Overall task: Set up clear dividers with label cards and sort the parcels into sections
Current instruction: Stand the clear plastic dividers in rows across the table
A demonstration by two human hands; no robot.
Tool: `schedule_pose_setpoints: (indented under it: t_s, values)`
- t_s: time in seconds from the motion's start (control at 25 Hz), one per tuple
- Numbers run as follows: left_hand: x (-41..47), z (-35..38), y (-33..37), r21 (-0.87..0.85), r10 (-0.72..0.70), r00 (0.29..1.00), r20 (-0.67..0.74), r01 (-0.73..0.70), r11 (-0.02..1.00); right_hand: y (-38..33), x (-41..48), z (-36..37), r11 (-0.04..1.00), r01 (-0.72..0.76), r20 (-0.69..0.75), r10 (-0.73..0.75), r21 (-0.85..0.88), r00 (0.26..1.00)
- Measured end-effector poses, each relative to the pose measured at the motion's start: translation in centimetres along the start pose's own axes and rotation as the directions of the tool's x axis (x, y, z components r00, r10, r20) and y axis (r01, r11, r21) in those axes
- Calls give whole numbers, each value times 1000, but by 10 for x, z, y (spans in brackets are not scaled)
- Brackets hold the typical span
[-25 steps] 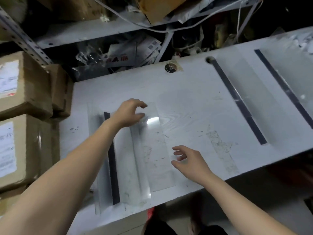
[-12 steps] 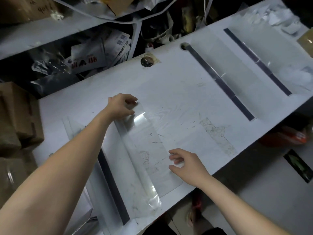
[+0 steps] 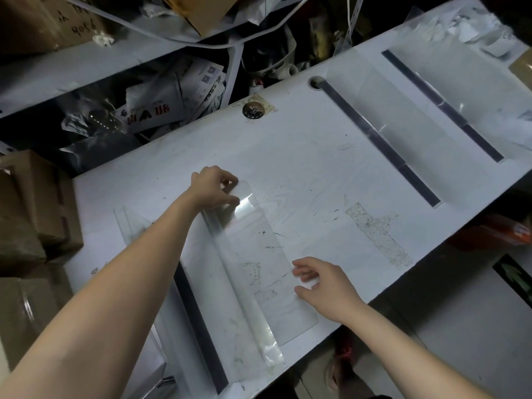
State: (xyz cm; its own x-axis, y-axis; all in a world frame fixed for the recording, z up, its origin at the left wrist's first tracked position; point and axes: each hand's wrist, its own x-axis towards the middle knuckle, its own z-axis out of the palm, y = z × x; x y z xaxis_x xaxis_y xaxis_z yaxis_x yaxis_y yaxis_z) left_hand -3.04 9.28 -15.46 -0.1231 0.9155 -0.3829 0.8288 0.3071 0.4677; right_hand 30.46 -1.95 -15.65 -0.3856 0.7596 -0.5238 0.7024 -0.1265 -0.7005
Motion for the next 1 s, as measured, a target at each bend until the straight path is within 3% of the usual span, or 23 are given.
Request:
schedule_pose_setpoints:
  t_s: [0.2,0.36,0.64,0.84,1.0]
  values:
    - [3,2,1,-21,-36,999,-9,35,999,1,0,2,1000,3,0,-3,14,1000]
    - [5,1,-9,-219,-90,993,81,105,970,3,-1,2,1000,6,7,-6,16,1000]
    - [-12,-4,-15,-466,58,998,2,-50,884,-1,-8,1,990,-65,-14,68,127,998]
    - [-30,-24,-28,-458,132,990,-39,-135,879,-15,-19,2,976,-88,21,85,198,996]
    - [-48,-43,-50,-218,136,991,3,-132,967,-29,-26,-3,981,-23,-16,27,192,1000]
